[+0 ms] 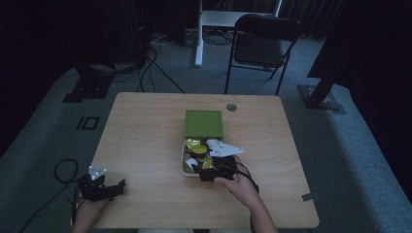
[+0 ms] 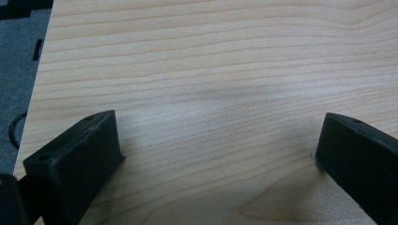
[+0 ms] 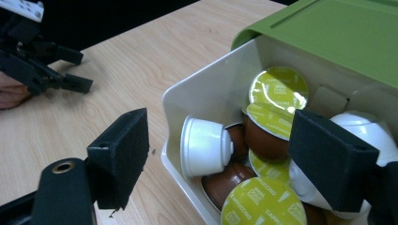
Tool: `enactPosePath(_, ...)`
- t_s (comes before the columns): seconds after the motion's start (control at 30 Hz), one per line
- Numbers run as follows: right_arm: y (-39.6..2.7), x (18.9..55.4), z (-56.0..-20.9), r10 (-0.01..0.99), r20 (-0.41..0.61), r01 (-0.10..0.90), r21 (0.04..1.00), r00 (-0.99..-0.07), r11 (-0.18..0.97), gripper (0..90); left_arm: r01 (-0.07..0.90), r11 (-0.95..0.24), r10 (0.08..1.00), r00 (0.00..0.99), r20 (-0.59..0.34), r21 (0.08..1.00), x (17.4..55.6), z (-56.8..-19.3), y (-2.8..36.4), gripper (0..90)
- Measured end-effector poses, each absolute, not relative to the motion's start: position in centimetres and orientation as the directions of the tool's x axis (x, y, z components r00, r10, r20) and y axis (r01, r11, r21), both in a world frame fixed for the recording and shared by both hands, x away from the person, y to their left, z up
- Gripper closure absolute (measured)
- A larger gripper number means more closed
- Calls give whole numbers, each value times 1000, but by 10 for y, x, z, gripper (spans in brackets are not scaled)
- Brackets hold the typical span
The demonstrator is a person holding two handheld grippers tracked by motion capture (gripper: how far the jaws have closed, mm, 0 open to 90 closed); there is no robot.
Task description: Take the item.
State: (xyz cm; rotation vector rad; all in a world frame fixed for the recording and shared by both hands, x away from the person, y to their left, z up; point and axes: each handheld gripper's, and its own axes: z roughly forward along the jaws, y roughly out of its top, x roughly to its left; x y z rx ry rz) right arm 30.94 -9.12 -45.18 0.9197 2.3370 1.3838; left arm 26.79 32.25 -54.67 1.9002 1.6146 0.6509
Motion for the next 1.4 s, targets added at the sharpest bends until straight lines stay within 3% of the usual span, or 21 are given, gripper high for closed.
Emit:
enactPosePath(0.2,-82,309,-460,645,79,382,858,-760,345,249,717,-121,987,158,9,686,268,-547,322,5)
enactPosePath(0.43,-73,309,-472,672,47,384,849,-739,363,403,717,-122,987,159,10,686,268,-547,323,5)
enactPosePath(1.4,-47,319,-500,719,39,466,785,-694,408,473,717,-127,986,164,11,686,268,-547,323,5)
